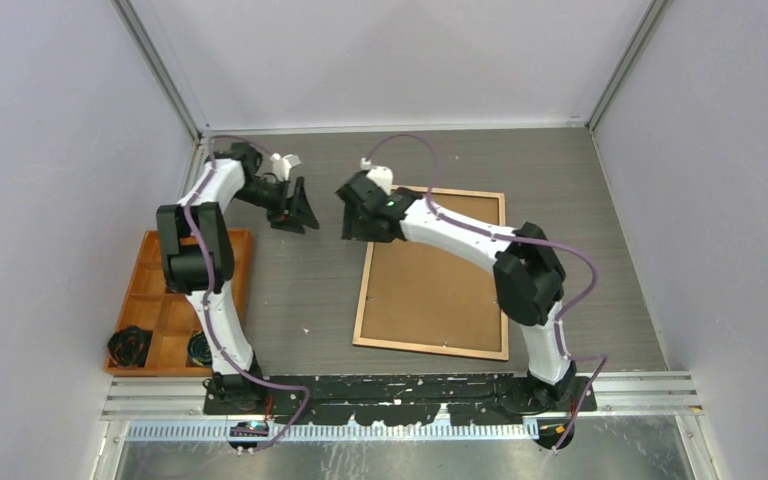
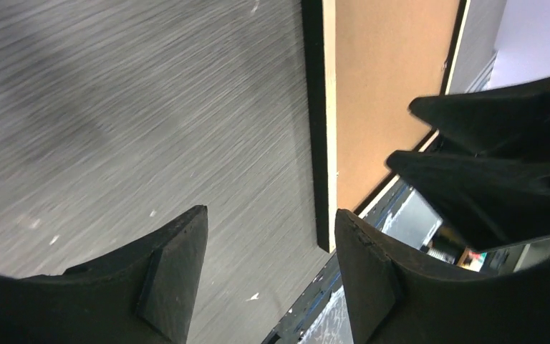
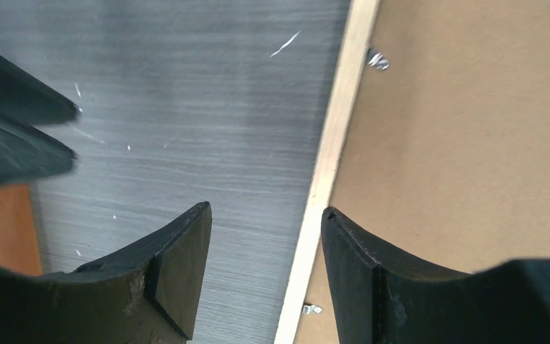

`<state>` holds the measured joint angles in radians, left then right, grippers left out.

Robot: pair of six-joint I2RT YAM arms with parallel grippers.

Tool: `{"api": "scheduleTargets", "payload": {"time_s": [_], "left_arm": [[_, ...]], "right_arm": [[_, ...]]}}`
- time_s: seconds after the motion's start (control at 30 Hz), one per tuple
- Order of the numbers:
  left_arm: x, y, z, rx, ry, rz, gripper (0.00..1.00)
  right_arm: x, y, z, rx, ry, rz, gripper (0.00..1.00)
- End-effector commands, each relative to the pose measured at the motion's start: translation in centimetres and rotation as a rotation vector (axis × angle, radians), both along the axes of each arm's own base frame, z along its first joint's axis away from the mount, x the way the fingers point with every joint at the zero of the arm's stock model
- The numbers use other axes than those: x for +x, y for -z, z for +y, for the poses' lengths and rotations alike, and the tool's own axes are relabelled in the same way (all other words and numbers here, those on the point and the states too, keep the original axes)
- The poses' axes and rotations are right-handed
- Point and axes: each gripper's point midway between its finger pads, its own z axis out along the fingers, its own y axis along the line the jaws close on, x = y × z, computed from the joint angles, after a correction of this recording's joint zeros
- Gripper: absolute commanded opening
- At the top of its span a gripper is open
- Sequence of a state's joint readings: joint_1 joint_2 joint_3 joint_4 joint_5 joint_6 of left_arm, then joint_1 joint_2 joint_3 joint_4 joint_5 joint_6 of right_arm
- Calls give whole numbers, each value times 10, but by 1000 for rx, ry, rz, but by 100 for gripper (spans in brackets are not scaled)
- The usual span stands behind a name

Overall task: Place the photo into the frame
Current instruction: Install the photo frame at the center of the board, then turn over the photo frame at the center of the board.

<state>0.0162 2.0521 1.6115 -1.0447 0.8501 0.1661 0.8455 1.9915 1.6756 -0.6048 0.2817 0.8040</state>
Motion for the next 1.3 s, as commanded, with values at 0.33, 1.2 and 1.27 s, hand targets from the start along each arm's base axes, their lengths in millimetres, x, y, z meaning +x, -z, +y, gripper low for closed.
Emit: {"api": "scheduleTargets", "payload": {"time_s": [0.33, 1.2, 1.27], "left_arm": [[-37, -30, 45, 13, -97, -45, 90], [-41, -28, 40, -19, -85, -22, 88], [-42, -25, 40, -19, -83, -13, 88]], "right_arm": [[-14, 52, -5, -383, 21, -10, 63], [-20, 81, 16, -422, -10, 40, 2], [-19, 65, 23, -369, -3, 31, 1]]}}
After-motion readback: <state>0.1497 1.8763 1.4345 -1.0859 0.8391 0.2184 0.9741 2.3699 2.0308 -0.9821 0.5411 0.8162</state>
